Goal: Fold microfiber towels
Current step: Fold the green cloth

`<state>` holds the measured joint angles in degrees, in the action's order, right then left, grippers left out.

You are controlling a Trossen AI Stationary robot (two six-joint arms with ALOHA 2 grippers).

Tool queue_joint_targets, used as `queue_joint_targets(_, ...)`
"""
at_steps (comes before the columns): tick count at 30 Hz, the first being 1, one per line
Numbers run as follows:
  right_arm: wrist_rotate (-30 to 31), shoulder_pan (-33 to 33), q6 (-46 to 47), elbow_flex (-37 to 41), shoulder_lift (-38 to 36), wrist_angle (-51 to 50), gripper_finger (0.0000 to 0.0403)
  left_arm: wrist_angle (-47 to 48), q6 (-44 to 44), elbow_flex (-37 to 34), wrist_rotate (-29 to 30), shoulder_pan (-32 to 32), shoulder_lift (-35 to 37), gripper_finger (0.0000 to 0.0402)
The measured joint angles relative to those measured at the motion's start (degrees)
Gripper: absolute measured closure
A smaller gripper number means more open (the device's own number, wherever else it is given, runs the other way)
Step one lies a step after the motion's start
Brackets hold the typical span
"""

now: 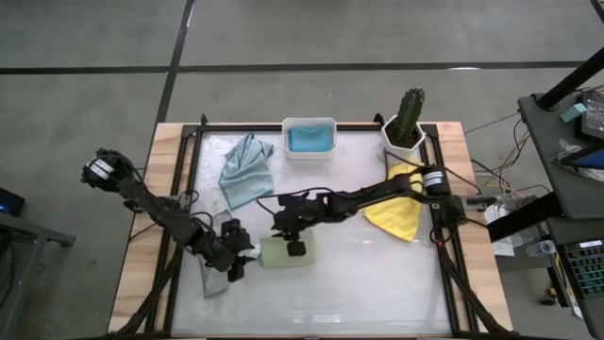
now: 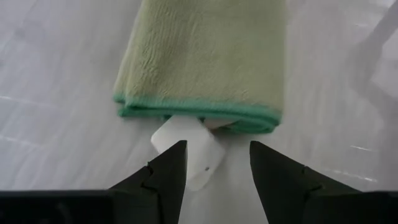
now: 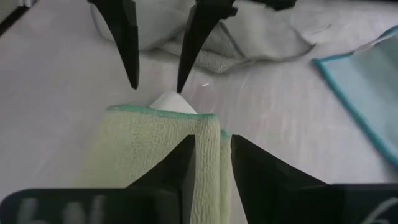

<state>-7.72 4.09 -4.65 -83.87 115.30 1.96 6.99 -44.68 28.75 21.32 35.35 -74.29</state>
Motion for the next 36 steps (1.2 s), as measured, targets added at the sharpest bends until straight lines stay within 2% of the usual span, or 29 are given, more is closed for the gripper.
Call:
queue_joint_targets(7,-0.18,-0.13,0.97,-3.56,4.87,0.00,0.0292,-1.73,-0.01,-0.20,0.00,0.00,-4.50,0.0242)
queue_joint_targets(15,-0.18,-0.13,1.84,-4.97,7.08,0.21,0.0291,-9.38,0.12,0.20,1.21,-0.02,-10.64,0.0242)
queue_joint_targets(22,-1.79,-0.13,2.66,-4.90,8.56,0.06,0.0295,-9.98,0.25,1.09,2.63,0.00,-11.98,0.0242)
queue_joint_targets(26,-3.12,-0.13,2.59,-4.81,8.57,0.04,0.0318,-10.02,0.52,0.95,3.34,-0.02,-11.95,0.0242)
queue_joint_targets(31,-3.24,-0.13,0.39,-4.79,8.57,-0.14,0.0384,-10.61,0.45,0.98,7.05,-0.02,-14.00,0.0262)
queue_joint_targets(36,-3.11,-0.18,-0.98,-4.74,8.02,-0.80,0.0393,-11.86,0.32,0.98,8.07,0.00,-16.05,0.0306)
